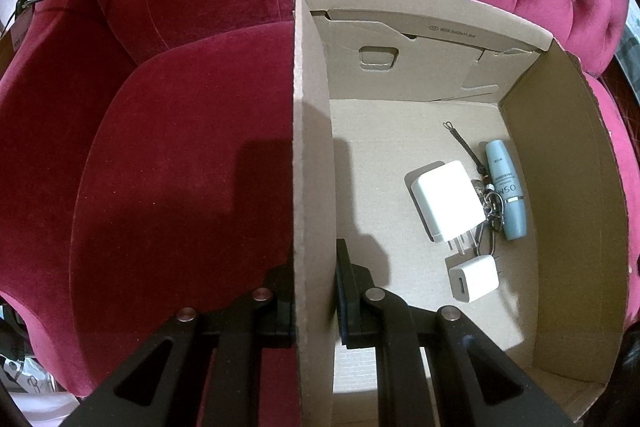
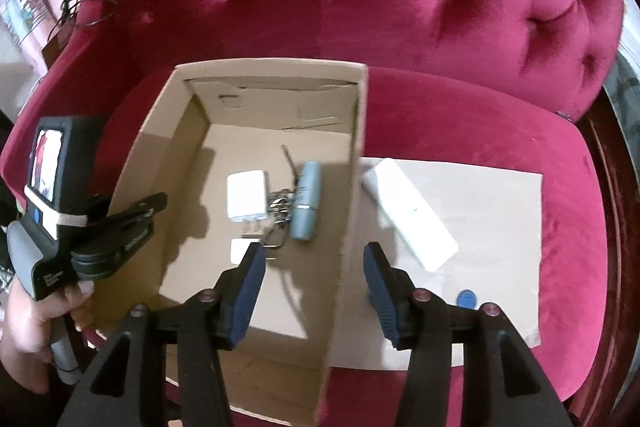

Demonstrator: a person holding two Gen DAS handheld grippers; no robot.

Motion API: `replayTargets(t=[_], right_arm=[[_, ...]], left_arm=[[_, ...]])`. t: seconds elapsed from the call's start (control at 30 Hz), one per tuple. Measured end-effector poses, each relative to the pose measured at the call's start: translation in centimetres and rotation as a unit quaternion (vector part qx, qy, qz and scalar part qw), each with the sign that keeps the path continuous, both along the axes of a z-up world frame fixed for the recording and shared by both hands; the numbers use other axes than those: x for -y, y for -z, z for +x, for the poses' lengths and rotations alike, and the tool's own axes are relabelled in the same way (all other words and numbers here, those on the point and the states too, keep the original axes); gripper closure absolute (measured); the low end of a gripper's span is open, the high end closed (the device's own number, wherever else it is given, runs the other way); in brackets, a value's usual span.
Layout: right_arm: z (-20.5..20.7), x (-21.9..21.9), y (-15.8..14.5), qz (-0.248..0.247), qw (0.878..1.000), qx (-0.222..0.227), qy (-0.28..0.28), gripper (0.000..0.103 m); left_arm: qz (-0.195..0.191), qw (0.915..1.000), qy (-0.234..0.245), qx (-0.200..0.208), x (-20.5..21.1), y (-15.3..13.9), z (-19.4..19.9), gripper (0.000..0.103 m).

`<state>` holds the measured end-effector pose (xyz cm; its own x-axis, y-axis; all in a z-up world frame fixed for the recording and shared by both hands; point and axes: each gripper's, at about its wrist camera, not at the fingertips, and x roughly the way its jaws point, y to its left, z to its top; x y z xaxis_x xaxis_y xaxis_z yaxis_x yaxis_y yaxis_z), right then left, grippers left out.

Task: Organize rigid objects
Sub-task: 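Withdraw the right gripper from the box toward the blue round tag on the paper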

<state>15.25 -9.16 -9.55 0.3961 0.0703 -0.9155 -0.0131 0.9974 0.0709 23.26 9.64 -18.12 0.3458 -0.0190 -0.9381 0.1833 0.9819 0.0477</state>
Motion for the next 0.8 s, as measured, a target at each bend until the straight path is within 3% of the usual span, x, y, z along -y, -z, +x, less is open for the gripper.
replayTargets(t=[0.2,0.4,0.5,0.57,0.63,0.8], right_arm=[[-0.2,3.1,-0.1,-0.009,1.0,0.001,0.03,0.045],[-0.5,6.2,0.5,-0.019,0.998,-0.005,0.055,0.035],[-0.8,7.6,1.3,-0.028,0.998,-0.011,0.063,0.027],[-1.0,8.5,2.0,-0.027,0.997,-0.016,0.073,0.013],[-1.4,9.5,2.7,-0.024,0.996,-0.017,0.083,0.007],[-2.0,11.6,5.0,-0.019,0.995,-0.029,0.098,0.0]], left_arm=[[0.0,1.0,-0.001,0.0,0.0,0.0,0.0,0.089],[0.0,1.0,0.0,0.0,-0.1,0.1,0.0,0.089],[0.0,1.0,-0.001,-0.001,-0.1,0.0,0.0,0.089],[0.0,1.0,-0.001,0.0,-0.1,0.0,-0.1,0.089],[0.001,1.0,-0.001,0.0,-0.1,0.0,-0.1,0.089],[0.002,1.0,-0.001,0.0,0.0,0.0,-0.1,0.088]])
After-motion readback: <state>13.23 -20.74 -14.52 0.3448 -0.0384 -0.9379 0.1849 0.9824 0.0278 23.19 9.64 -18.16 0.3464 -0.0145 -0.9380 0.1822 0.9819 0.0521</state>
